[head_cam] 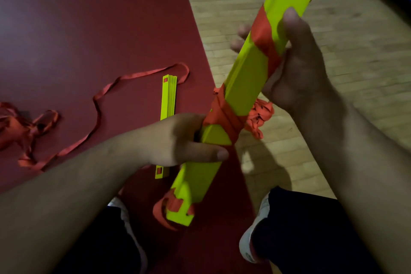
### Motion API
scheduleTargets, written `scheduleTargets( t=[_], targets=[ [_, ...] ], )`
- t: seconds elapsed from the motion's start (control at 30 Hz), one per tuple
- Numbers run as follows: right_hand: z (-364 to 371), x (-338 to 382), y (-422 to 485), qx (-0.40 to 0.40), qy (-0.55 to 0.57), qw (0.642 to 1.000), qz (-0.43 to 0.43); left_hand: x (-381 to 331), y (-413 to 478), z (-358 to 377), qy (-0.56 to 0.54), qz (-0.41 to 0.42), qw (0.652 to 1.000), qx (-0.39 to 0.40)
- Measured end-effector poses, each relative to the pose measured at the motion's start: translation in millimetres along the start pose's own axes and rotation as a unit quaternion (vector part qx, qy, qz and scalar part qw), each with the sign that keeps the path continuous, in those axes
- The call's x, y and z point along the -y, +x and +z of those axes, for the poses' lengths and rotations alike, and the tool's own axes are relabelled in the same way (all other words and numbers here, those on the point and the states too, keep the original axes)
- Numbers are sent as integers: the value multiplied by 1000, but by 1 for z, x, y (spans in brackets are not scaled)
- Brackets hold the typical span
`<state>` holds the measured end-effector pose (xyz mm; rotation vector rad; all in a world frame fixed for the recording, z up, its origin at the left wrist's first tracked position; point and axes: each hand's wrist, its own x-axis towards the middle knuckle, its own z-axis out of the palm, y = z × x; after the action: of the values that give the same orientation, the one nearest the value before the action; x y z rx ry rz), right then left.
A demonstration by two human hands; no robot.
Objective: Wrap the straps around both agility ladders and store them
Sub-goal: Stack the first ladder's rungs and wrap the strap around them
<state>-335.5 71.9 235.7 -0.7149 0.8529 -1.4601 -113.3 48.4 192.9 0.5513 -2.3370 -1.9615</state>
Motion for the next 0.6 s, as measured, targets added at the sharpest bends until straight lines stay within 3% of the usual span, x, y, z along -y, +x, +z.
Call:
scheduleTargets(
  t=[0.07,0.1,0.23,0.33,0.47,0.6],
  targets=[
    [7,-4,-4,97,41,994,29,0,1,5,-14,-1,1000,25],
    [12,-6,-6,104,49,993,28,0,2,7,-14,-6,999,28],
    [32,-4,-6,-62,-35,997,29,3,4,6,67,-47,997,-3],
    [40,-7,-3,-190,-126,973,23,-2,2,5,171,-58,982,-55],
    [40,-11,-2,-256,-215,942,11,9,4,5,288,-78,951,-83],
    [35,-17,4,-285,-309,907,18,11,8,9,324,-111,933,-113]
  ],
)
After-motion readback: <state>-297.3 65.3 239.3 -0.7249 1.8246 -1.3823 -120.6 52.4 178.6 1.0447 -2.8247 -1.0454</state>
